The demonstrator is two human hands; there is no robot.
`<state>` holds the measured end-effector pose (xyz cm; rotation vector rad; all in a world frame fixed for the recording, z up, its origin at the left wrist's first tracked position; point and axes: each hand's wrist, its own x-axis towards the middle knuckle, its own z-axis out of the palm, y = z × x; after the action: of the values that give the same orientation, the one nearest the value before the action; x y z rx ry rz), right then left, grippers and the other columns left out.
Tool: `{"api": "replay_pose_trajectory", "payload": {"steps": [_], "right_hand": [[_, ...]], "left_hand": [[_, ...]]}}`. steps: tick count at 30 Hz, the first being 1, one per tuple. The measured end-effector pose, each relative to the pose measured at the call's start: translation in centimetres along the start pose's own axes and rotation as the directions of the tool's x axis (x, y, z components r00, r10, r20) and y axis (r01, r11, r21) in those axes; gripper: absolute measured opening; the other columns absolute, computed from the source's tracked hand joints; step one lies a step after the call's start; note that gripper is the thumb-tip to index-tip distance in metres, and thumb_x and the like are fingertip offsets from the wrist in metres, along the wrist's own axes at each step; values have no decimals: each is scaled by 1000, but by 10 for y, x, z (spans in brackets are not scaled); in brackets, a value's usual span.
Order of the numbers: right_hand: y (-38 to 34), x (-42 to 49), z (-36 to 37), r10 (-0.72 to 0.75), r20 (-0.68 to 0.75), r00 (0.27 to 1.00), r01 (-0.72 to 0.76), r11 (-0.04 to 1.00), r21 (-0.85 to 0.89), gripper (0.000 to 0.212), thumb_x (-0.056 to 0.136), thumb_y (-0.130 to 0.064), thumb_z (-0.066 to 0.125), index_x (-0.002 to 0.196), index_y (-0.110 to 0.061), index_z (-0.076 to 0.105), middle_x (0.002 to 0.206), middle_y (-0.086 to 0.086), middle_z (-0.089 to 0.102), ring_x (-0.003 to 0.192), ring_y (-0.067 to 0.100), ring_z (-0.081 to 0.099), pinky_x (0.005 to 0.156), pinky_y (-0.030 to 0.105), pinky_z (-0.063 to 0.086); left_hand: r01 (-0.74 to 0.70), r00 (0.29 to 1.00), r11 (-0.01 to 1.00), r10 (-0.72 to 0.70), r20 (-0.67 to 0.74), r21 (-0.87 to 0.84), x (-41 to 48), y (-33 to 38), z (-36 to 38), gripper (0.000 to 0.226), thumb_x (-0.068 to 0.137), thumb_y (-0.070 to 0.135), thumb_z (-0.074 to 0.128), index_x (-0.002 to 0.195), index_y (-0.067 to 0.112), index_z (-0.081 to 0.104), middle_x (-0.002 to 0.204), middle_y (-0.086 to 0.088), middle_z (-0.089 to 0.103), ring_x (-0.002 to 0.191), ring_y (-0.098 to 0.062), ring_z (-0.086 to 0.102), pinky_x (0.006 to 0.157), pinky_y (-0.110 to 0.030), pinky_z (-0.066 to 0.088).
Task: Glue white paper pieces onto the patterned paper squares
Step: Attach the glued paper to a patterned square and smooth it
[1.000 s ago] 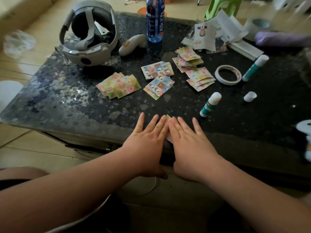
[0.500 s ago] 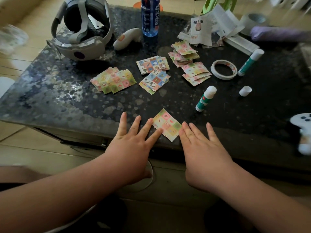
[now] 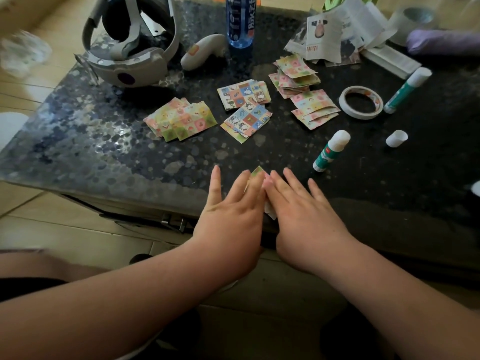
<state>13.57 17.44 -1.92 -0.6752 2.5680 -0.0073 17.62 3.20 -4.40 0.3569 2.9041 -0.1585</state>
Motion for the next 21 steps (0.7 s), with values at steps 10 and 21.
{"api": "replay_pose_trajectory", "payload": {"steps": [10,21], "right_hand": [[-6,6,1,27,51,998,-24,998,-56,96,99,-32,50,159,-15,-23,167,1,-29,153,18,-28,128,51,-5],[-6,2,2,17,34,999,-15,998,-55,96,95,-29,52,161,-16,-17,169,1,-26,154,19,-27,128,49,-4]], "left_hand": [[-68,997,994,70,21,-83,-1,-11,-10,108,89,61,60,161,15,-4,169,3,-4,155,-22,-9,117,-65,-19],[-153,975,986,161,157,-61,-26,-12,-9,115,86,75,52,160,14,-11,169,1,-16,155,-21,-16,114,-68,-19]]}}
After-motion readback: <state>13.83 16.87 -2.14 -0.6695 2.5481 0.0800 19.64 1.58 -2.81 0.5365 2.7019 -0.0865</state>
